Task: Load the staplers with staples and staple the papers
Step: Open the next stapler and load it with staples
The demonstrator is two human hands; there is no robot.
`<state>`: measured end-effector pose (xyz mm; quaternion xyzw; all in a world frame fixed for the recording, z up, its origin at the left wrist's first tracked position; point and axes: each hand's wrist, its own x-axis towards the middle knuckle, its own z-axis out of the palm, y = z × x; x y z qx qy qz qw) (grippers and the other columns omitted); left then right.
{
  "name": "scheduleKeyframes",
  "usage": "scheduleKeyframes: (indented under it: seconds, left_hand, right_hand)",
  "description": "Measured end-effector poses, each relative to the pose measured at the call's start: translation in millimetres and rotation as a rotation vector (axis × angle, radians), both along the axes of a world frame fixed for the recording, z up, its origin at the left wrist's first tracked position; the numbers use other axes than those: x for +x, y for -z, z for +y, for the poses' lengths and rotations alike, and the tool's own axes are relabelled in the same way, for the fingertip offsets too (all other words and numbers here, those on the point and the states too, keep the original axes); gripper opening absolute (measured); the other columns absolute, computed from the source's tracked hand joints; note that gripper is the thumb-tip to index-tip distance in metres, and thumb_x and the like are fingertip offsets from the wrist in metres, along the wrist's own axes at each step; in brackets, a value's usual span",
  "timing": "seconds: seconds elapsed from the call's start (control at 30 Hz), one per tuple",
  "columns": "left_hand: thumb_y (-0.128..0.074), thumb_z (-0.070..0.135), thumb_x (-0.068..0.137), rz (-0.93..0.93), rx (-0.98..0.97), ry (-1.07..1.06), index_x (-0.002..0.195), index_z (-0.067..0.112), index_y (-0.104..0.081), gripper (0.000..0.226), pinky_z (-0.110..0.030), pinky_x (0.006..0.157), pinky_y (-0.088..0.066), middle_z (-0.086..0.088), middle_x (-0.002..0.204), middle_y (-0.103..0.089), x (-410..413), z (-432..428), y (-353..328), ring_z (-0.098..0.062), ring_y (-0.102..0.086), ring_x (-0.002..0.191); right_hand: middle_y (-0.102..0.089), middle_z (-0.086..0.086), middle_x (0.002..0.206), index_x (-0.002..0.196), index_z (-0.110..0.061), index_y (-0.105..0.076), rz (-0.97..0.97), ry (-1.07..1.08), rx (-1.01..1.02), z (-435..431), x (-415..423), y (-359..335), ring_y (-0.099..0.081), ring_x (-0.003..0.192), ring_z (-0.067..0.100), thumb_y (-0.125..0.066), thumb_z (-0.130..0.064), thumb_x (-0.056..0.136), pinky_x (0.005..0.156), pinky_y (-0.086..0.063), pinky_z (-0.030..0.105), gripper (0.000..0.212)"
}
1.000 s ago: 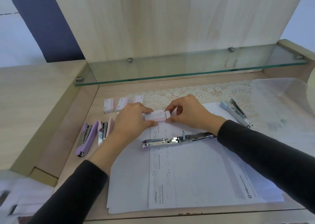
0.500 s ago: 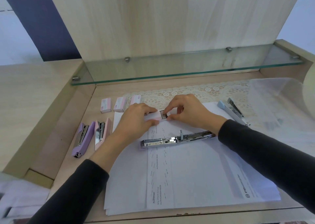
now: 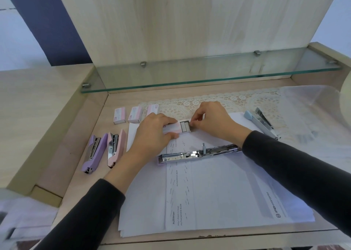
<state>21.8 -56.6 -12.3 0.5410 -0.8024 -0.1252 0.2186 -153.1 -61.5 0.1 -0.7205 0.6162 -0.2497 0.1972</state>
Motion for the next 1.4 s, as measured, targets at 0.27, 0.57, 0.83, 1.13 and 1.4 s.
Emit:
scheduleKeyframes:
  seconds: [0.27,0.57,0.83,1.13,1.4]
  left_hand:
    - [-0.071,0.029,0.078,-0.012,-0.013,0.003,0.115,0.017,-0.063,0.04,-0.021,0.081,-0.03,0.001,0.112,-0.063,0.1,0.0,0.7,-0.018,-0.047,0.105]
    - [-0.07,0.029,0.079,-0.03,-0.021,0.01,0.116,0.018,-0.062,0.04,-0.017,0.077,-0.026,0.001,0.113,-0.063,0.6,1.0,-0.3,-0.018,-0.047,0.105]
    - [-0.069,0.031,0.08,-0.067,-0.015,0.016,0.118,0.019,-0.061,0.041,-0.021,0.08,-0.029,0.001,0.114,-0.062,-0.7,1.3,-2.0,-0.018,-0.047,0.106]
    - [-0.068,0.03,0.08,-0.068,-0.018,0.016,0.118,0.018,-0.061,0.041,-0.022,0.083,-0.031,0.0,0.115,-0.062,-0.7,2.5,-3.7,-0.019,-0.048,0.107]
    - [-0.068,0.029,0.081,-0.069,-0.014,0.014,0.118,0.018,-0.061,0.04,-0.024,0.085,-0.032,0.0,0.115,-0.062,-1.0,3.0,-4.3,-0.02,-0.048,0.107]
  right_hand:
    - [-0.056,-0.009,0.064,0.07,-0.011,-0.072,-0.101,-0.003,0.005,1.1,-1.0,1.8,-0.044,0.059,0.0,-0.07,-0.01,0.072,0.054,-0.035,0.008,0.003]
    - [-0.056,-0.004,0.077,0.08,-0.016,-0.074,0.005,-0.119,-0.126,0.7,-5.8,-1.3,-0.037,0.057,-0.003,-0.073,-0.017,0.072,0.057,-0.032,0.016,0.008]
    - [-0.055,-0.004,0.076,0.08,-0.02,-0.074,0.184,-0.197,-0.143,-4.1,-4.4,-7.1,-0.035,0.058,-0.002,-0.073,-0.029,0.072,0.058,-0.034,0.025,0.012]
    - [-0.056,-0.003,0.081,0.087,-0.019,-0.073,0.246,-0.214,-0.12,-3.6,-2.2,-9.1,-0.036,0.061,0.004,-0.07,-0.027,0.075,0.057,-0.034,0.024,0.015]
    - [-0.06,-0.002,0.081,0.086,-0.019,-0.07,0.272,-0.219,-0.064,-4.0,0.5,-11.1,-0.05,0.075,0.014,-0.073,-0.025,0.072,0.069,-0.046,0.032,0.016]
